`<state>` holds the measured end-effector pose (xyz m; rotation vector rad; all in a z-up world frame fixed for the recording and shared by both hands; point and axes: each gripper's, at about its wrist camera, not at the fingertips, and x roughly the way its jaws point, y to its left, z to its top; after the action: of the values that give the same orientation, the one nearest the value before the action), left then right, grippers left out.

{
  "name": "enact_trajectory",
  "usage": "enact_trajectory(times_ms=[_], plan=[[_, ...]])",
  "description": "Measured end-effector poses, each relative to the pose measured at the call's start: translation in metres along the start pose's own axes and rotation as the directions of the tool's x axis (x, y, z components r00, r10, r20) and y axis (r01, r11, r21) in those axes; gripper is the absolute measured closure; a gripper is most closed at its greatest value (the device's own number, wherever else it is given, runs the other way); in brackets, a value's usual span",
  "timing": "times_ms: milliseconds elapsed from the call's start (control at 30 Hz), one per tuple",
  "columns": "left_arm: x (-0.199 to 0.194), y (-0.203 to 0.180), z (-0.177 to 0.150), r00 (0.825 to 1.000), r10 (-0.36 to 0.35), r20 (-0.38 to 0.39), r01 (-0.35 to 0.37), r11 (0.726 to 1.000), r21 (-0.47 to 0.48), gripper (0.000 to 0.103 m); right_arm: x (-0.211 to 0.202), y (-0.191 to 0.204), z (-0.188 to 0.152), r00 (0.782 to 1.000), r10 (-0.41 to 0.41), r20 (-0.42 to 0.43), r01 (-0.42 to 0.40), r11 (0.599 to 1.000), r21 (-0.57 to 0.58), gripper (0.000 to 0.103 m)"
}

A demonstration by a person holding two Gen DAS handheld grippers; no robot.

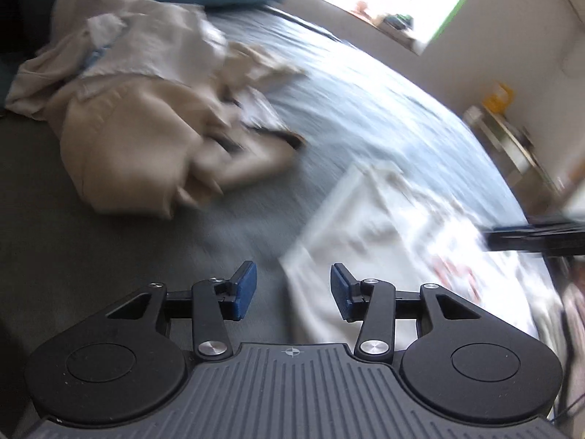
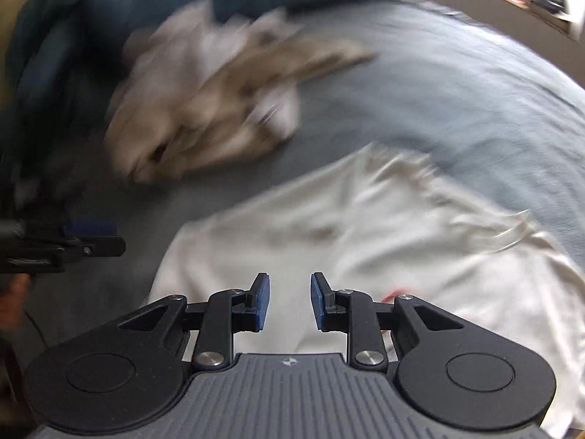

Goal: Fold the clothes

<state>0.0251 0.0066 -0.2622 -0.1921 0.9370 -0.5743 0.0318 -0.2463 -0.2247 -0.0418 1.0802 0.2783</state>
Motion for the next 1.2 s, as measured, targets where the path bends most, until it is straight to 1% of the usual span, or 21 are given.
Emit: enact_trajectory(times_ms=[67, 133, 233, 300, 367, 400, 467, 533, 567, 600, 733, 767, 800, 833, 867, 933, 967, 1033, 1067, 1133, 1200], plan=[[-0.012, -0.019, -0.025, 0.996, -0.033, -0.079, 0.037, 0.998, 0.051, 0.059, 0.021, 0.026, -0.013, 0.999, 0.041, -0.036, -0.042, 0.999, -0.023, 0.077], [-0.023, -0.036, -0.052, 0.986, -0.049, -0.16, 0.06, 0.996, 0.061, 0.059, 0.035, 0.049, -0.024, 0.996, 0.058, -0.062, -0.062, 0.996, -0.065, 0.077], [-0.04, -0.051, -0.087, 0.964, -0.067, -0.258, 0.076, 0.997, 0.023, 0.06, 0.038, 0.075, -0.05, 0.991, 0.096, -0.09, -0.104, 0.991, -0.089, 0.077], [-0.05, -0.056, -0.106, 0.952, -0.062, -0.299, 0.065, 0.998, -0.002, 0.06, 0.036, 0.085, -0.068, 0.983, 0.139, -0.118, -0.149, 0.985, -0.084, 0.077], [-0.056, -0.057, -0.122, 0.94, -0.057, -0.336, 0.049, 0.998, -0.032, 0.06, 0.038, 0.096, -0.092, 0.974, 0.155, -0.166, -0.175, 0.979, -0.109, 0.077], [-0.059, -0.057, -0.129, 0.937, -0.045, -0.347, 0.035, 0.999, -0.037, 0.06, 0.04, 0.101, -0.103, 0.964, 0.171, -0.202, -0.197, 0.974, -0.117, 0.077], [-0.064, -0.059, -0.139, 0.935, -0.025, -0.354, 0.017, 1.0, -0.026, 0.06, 0.041, 0.116, -0.127, 0.936, 0.213, -0.281, -0.259, 0.956, -0.14, 0.076], [-0.068, -0.062, -0.147, 0.937, -0.008, -0.35, 0.005, 1.0, -0.009, 0.06, 0.03, 0.132, -0.142, 0.916, 0.251, -0.314, -0.324, 0.923, -0.206, 0.076], [-0.069, -0.063, -0.149, 0.94, 0.0, -0.342, 0.001, 1.0, 0.002, 0.06, 0.024, 0.137, -0.145, 0.911, 0.26, -0.321, -0.341, 0.911, -0.231, 0.077], [-0.069, -0.064, -0.15, 0.943, 0.008, -0.333, -0.004, 1.0, 0.014, 0.06, 0.02, 0.138, -0.145, 0.914, 0.26, -0.313, -0.34, 0.91, -0.238, 0.077], [-0.07, -0.075, -0.153, 0.956, 0.025, -0.292, -0.006, 0.998, 0.067, 0.06, 0.017, 0.124, -0.133, 0.942, 0.247, -0.227, -0.288, 0.942, -0.172, 0.077], [-0.07, -0.078, -0.154, 0.958, 0.031, -0.286, -0.008, 0.997, 0.082, 0.06, 0.02, 0.125, -0.134, 0.94, 0.254, -0.228, -0.295, 0.94, -0.169, 0.078], [-0.071, -0.08, -0.155, 0.959, 0.037, -0.282, -0.01, 0.995, 0.097, 0.06, 0.024, 0.128, -0.139, 0.931, 0.271, -0.246, -0.318, 0.931, -0.177, 0.078], [-0.072, -0.082, -0.155, 0.959, 0.053, -0.28, -0.02, 0.993, 0.12, 0.06, 0.027, 0.13, -0.143, 0.916, 0.298, -0.268, -0.35, 0.921, -0.171, 0.08], [-0.073, -0.085, -0.156, 0.958, 0.072, -0.278, -0.032, 0.989, 0.145, 0.063, 0.029, 0.13, -0.147, 0.892, 0.343, -0.295, -0.396, 0.908, -0.14, 0.083], [-0.077, -0.088, -0.157, 0.957, 0.097, -0.272, -0.048, 0.982, 0.182, 0.064, 0.034, 0.129, -0.154, 0.834, 0.43, -0.346, -0.482, 0.873, -0.076, 0.083], [-0.08, -0.087, -0.157, 0.958, 0.099, -0.268, -0.048, 0.981, 0.189, 0.064, 0.035, 0.125, -0.155, 0.813, 0.463, -0.353, -0.505, 0.862, -0.033, 0.084], [-0.083, -0.088, -0.158, 0.961, 0.094, -0.26, -0.042, 0.979, 0.201, 0.064, 0.034, 0.102, -0.147, 0.812, 0.492, -0.312, -0.494, 0.866, 0.081, 0.084], [-0.084, -0.089, -0.158, 0.963, 0.085, -0.255, -0.032, 0.978, 0.205, 0.064, 0.033, 0.092, -0.141, 0.821, 0.497, -0.282, -0.483, 0.867, 0.122, 0.084], [-0.079, -0.092, -0.158, 0.969, 0.066, -0.239, -0.014, 0.977, 0.214, 0.064, 0.028, 0.077, -0.124, 0.861, 0.466, -0.205, -0.45, 0.885, 0.119, 0.084], [-0.07, -0.097, -0.157, 0.975, 0.044, -0.219, 0.003, 0.977, 0.212, 0.063, 0.027, 0.076, -0.109, 0.896, 0.415, -0.156, -0.412, 0.91, 0.057, 0.085]])
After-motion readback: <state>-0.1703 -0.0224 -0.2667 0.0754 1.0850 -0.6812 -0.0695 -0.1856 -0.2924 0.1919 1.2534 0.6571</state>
